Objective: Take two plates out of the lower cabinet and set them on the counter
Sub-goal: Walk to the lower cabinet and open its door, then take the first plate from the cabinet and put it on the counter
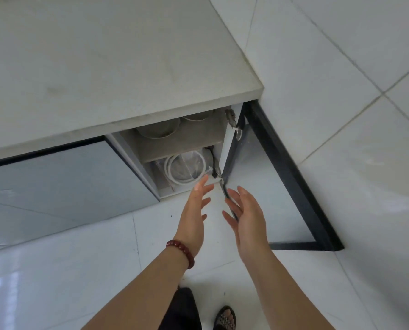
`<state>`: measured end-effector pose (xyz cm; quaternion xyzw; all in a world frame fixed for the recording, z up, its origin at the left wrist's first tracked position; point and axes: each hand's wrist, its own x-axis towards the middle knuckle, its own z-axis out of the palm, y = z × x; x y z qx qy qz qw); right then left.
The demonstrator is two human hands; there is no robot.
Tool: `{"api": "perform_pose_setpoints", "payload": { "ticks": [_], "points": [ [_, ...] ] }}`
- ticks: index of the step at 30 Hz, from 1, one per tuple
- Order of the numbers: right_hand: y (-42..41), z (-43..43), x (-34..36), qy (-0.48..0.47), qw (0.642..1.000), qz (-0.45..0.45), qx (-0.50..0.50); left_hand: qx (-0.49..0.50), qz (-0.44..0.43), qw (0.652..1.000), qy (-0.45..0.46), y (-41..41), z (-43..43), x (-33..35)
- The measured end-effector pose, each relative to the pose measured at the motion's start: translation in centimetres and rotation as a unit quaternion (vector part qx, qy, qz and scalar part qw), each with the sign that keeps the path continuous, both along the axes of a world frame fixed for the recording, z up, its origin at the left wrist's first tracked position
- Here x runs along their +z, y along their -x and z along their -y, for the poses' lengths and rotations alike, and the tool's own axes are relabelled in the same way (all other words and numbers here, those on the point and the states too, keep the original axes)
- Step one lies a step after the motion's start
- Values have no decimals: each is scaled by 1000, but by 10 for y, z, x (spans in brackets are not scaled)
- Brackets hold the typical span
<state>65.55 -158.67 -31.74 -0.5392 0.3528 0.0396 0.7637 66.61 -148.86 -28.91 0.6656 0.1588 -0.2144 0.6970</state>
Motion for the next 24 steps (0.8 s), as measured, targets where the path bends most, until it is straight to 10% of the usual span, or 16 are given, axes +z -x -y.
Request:
{"api": "perform_pose_setpoints", "payload": {
  "ticks": [24],
  "points": [
    [-169,-85,-152,-28,998,45,35,45,98,994,3,-150,-90,-156]
  ]
}}
